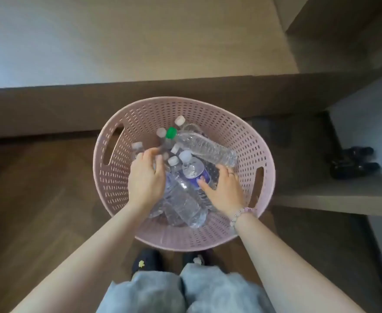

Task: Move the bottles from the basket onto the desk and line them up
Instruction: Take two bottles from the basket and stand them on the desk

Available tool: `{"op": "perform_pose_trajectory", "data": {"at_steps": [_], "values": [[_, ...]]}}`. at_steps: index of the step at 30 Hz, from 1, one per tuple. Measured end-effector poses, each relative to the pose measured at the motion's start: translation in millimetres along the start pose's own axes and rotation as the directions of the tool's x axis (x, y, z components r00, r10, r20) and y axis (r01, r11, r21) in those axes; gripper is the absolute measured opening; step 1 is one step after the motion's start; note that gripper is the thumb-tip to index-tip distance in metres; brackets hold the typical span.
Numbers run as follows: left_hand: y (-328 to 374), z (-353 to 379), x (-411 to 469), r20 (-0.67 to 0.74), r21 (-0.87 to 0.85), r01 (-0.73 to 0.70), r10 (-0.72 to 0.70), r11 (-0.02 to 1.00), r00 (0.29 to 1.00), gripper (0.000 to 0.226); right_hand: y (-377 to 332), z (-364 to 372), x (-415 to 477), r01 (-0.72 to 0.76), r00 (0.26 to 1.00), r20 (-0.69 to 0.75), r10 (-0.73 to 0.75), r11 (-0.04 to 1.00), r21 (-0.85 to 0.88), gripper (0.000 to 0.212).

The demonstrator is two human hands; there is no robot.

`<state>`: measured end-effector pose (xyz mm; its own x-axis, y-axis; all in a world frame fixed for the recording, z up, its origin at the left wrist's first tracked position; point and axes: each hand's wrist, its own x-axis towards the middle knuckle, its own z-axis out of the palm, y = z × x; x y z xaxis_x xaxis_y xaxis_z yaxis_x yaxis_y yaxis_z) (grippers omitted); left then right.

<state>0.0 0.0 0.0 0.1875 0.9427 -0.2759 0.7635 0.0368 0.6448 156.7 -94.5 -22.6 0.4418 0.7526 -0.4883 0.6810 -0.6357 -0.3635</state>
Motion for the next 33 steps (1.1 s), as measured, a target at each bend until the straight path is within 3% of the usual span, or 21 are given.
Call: {"op": "perform_pose_trajectory", "data": {"at_steps": [6,12,16,22,26,30,33], "values": [[-28,51,31,-0.156,-0.252,-0.021,-0.019,0.967,0.988,0.035,6,56,39,-0.060,0.998,0.022,0.058,0.995,0.074,0.102],[-37,66,52,-0.164,-0.438,-0.013,-0.065,0.899,0.984,0.035,16,68,61,0.020,1.000,-0.001,-0.020,0.993,-0.120,0.087],[-40,67,59,-0.181,-0.503,0.005,-0.111,0.864,0.977,0.035,18,74,64,0.012,0.998,-0.061,-0.017,0.996,-0.083,0.088],[-44,59,56,-0.184,-0.578,0.074,-0.219,0.813,0.958,0.033,23,71,63,0.023,0.998,-0.051,-0.022,0.999,0.022,0.070],[-49,43,44,-0.105,-0.625,0.201,-0.336,0.755,0.936,0.034,20,60,62,0.070,0.995,-0.081,-0.060,0.990,0.123,0.067],[-49,48,15,0.106,-0.667,0.458,-0.534,0.587,0.839,0.083,3,43,52,0.224,0.970,-0.126,-0.210,0.968,0.114,0.066],[-32,58,9,0.012,-0.576,0.549,-0.665,0.606,0.747,0.088,-5,31,48,0.277,0.952,-0.180,-0.247,0.946,0.167,0.064]]}}
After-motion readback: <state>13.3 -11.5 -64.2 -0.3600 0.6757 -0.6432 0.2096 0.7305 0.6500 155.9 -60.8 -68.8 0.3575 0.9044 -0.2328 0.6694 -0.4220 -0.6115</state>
